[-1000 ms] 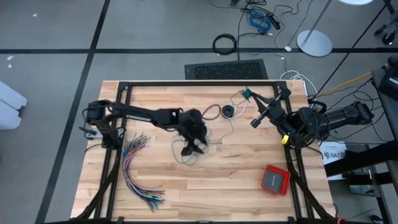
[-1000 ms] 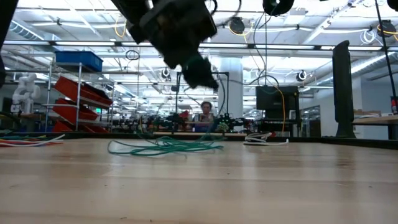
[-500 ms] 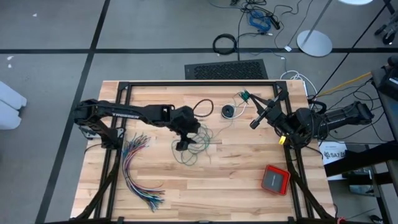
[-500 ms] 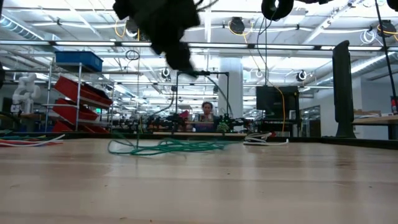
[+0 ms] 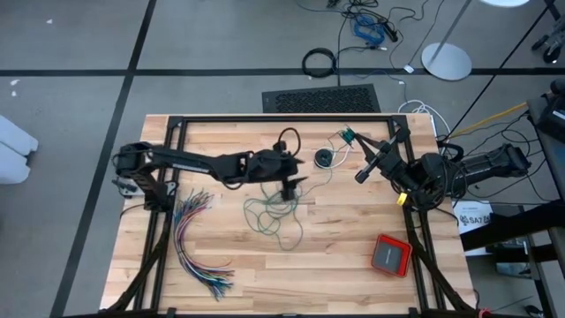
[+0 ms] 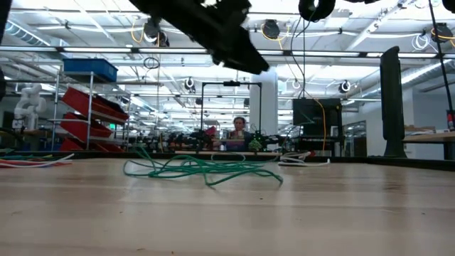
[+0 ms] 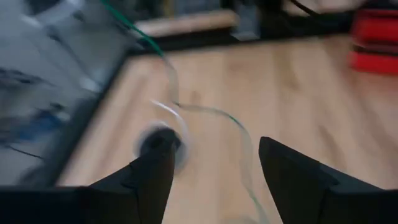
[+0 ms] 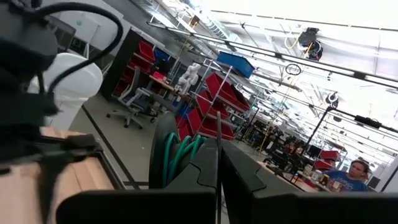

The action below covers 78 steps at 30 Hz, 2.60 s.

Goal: Coil cords
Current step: Coil the green wire onto the spool

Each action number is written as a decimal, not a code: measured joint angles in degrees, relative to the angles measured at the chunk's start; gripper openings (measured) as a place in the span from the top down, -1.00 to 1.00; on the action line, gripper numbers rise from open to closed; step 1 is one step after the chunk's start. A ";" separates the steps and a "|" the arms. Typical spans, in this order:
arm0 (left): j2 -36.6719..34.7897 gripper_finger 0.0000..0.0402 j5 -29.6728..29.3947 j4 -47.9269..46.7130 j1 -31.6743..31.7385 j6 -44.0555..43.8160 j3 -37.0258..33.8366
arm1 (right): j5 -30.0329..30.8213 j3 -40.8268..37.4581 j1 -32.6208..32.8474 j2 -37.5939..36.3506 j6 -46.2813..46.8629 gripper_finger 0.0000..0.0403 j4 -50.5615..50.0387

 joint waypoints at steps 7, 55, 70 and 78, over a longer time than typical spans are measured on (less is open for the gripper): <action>11.66 -0.20 -3.68 24.72 0.90 -0.01 0.00 | -0.08 0.00 0.02 0.00 0.33 1.00 -0.05; 22.45 -0.20 -9.37 41.93 3.04 -1.48 7.41 | -2.88 0.00 0.00 0.55 4.35 1.00 -1.75; 22.45 0.11 -11.29 39.32 5.44 -10.76 7.37 | -2.85 -0.02 0.00 0.55 4.35 1.00 -1.75; 22.45 0.55 -8.50 37.99 4.93 -10.11 7.37 | -2.85 -0.02 0.00 0.57 4.35 1.00 -1.73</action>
